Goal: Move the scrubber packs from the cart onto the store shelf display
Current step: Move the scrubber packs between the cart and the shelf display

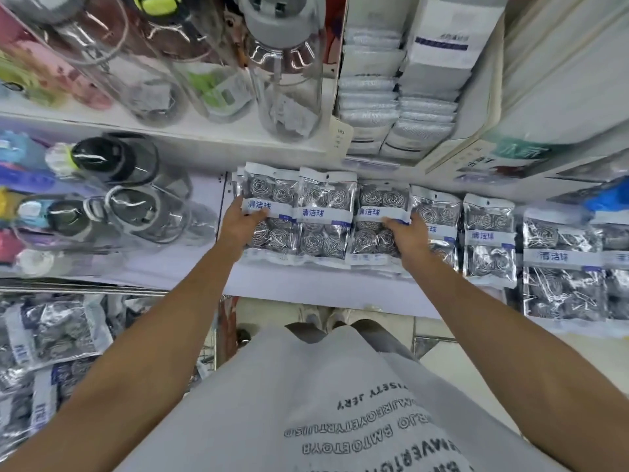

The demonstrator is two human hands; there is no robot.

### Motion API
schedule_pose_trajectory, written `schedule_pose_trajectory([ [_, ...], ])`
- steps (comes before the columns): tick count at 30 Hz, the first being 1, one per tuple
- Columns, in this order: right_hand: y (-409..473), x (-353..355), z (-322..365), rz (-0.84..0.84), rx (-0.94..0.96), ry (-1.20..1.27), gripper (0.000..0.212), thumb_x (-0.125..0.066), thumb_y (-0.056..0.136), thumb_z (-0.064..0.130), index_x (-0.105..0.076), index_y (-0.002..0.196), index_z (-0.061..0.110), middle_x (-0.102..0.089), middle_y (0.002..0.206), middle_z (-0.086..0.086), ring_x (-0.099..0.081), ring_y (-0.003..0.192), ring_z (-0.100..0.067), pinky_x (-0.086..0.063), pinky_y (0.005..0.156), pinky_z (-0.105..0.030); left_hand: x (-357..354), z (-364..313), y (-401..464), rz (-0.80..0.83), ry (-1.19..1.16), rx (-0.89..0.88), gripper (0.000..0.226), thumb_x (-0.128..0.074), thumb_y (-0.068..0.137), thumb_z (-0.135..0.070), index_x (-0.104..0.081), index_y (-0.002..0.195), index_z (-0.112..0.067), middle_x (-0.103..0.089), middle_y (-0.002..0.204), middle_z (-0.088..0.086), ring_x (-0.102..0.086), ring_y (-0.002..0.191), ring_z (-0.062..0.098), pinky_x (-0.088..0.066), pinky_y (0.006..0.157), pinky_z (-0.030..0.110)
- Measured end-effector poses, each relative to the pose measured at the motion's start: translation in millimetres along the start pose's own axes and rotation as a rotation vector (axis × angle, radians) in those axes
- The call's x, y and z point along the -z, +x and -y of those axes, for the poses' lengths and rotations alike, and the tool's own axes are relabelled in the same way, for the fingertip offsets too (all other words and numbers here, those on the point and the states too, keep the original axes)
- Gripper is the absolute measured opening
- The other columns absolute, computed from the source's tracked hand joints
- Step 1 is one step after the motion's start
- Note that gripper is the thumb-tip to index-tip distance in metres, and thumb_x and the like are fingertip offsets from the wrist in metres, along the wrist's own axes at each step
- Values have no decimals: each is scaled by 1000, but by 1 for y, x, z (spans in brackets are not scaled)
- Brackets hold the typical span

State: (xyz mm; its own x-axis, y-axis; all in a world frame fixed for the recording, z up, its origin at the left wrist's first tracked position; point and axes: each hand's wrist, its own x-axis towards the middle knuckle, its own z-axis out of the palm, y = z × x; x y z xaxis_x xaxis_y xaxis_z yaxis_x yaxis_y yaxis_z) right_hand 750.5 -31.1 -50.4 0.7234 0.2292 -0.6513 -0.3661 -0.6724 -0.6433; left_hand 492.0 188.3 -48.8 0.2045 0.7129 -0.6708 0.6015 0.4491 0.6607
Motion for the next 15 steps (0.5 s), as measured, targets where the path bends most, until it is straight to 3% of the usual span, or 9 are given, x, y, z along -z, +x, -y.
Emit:
schedule_pose_trajectory([
  [3, -2, -3, 2, -34, 16, -77, 62, -77, 93, 23, -47, 145, 5, -51, 109, -1, -51, 101, -21, -40, 87, -32, -1, 3, 6, -8, 49, -54, 58, -76, 92, -24, -50, 143, -17, -61, 127, 8, -56, 116, 26, -44, 95, 34],
  [6, -2, -4, 4, -48, 21, -156, 60, -75, 94, 27, -48, 142, 7, -55, 108, 0, -55, 100, -23, -43, 86, -32, -1, 5, 9, -25, 126, -77, 58, -75, 92, -29, -50, 142, -18, -63, 129, 14, -60, 112, 27, -51, 97, 37],
  [9, -5, -3, 2, -55, 45, -254, 56, -74, 94, 33, -49, 139, 9, -60, 100, 0, -59, 85, -21, -56, 85, -40, -1, 6, 7, -60, 202, -116, 63, -75, 92, -35, -48, 145, -14, -63, 130, 13, -63, 113, 30, -53, 101, 43],
  [11, -8, -2, 2, -55, 90, -325, 56, -73, 94, 34, -48, 138, 10, -64, 104, -4, -63, 82, -21, -59, 77, -41, 3, 5, 6, -83, 263, -135, 69, -76, 90, -40, -49, 146, -10, -64, 127, 12, -64, 112, 29, -54, 99, 42],
  [13, -11, 0, 1, -58, 153, -383, 55, -72, 94, 32, -50, 138, 7, -67, 112, -9, -64, 76, -18, -53, 65, -32, 9, 13, 12, -111, 307, -143, 72, -78, 86, -49, -53, 142, -12, -69, 119, 10, -68, 104, 29, -58, 93, 45],
  [15, -18, 3, 0, -63, 228, -499, 53, -71, 95, 33, -53, 136, 4, -67, 116, -13, -65, 79, -18, -54, 69, -34, 15, 32, 28, -148, 347, -164, 66, -76, 86, -53, -56, 137, -16, -70, 111, 11, -70, 98, 31, -60, 88, 49],
])
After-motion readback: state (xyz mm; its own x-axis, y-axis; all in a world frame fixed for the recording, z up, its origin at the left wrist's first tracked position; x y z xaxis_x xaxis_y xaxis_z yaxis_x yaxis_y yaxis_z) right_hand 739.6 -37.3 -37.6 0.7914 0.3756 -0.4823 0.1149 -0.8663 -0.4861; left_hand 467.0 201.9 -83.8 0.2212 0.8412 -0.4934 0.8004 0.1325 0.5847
